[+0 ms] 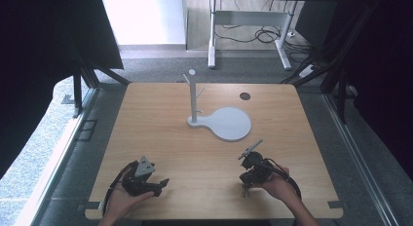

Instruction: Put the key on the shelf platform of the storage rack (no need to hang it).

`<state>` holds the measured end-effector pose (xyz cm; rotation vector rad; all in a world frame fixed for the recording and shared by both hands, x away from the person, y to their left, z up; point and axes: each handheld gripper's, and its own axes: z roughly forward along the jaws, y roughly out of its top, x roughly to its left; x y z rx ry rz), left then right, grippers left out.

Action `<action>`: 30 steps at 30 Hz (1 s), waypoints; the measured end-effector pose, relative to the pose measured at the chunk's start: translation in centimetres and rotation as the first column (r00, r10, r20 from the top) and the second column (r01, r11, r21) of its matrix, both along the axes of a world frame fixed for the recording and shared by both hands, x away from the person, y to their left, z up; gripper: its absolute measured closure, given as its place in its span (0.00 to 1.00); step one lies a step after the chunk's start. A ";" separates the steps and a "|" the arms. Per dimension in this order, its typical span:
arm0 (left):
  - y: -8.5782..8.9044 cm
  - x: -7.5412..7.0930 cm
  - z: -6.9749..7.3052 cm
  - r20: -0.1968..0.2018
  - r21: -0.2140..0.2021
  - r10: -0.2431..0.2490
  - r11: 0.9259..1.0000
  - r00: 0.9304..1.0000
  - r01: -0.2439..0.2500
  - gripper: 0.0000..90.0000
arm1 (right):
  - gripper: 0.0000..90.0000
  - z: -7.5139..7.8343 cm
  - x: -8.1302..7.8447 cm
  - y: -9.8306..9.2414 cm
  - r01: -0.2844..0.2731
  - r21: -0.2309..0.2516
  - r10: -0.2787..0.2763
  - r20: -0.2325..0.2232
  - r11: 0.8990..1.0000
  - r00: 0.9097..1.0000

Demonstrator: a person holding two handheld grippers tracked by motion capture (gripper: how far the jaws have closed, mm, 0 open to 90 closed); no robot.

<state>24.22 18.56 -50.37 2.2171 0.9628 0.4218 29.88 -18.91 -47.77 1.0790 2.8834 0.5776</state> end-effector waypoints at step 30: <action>0.1 0.1 0.0 -0.005 0.000 0.002 1.000 1.000 -0.002 0.26 | 1.00 4.3 0.8 -0.8 0.008 0.034 -0.010 0.064 0.999 0.998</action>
